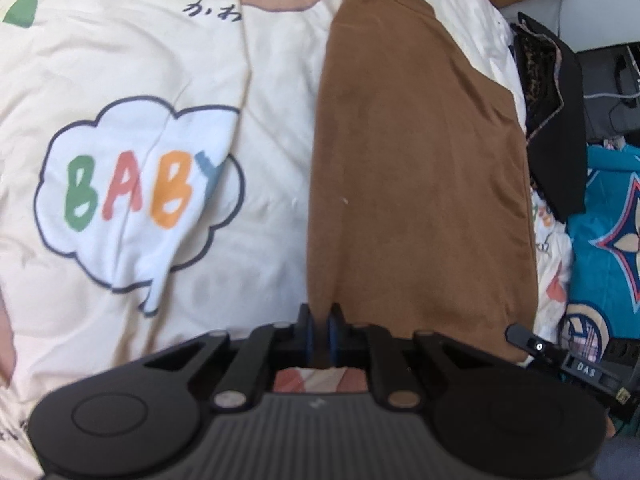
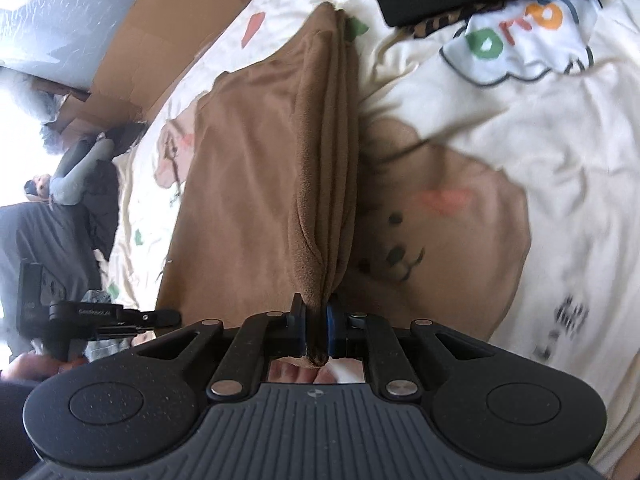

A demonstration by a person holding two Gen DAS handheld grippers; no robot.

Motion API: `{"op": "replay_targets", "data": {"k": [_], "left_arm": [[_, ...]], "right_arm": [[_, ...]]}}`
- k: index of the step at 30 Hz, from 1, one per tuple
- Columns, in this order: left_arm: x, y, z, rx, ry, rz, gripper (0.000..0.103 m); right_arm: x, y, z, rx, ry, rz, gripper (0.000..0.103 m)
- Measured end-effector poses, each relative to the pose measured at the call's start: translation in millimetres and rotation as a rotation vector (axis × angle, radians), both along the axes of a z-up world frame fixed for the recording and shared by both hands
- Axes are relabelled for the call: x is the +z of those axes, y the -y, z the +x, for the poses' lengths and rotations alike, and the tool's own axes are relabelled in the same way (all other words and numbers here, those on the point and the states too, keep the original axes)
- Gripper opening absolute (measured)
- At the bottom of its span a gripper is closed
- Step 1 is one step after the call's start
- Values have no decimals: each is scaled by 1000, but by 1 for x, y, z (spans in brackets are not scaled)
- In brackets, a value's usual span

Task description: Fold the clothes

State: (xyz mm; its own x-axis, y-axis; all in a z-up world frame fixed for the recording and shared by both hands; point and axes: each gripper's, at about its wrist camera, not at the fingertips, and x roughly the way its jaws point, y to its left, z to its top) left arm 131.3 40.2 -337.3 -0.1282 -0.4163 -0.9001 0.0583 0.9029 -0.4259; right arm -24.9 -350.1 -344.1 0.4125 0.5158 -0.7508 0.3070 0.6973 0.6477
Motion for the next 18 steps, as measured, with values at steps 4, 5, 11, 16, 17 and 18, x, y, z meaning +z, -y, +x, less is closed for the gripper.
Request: {"op": "replay_targets", "data": {"k": [4,5,11,16,17,18], "left_arm": [[-3,-5,3,-24,-30,28,8],[-6,-4,5,-27,-36,37,8],[-13,-2,23,-3,-11,93,32],[-12,-3,45,8,30,119,42],[-11,-3,50,13,37,122,44],[-11,-4,55,18,43,123,44]], "right_arm": [[4,-8,-15,-2,-8,12,7],[3,-9,-19,-1,-12,12,7],[-1,-13,-26,22,-71,-114,12],[5,3,-23,-20,-39,-136,45],[7,7,-21,-32,-27,-139,45],[9,10,-18,-44,-15,-145,45]]}}
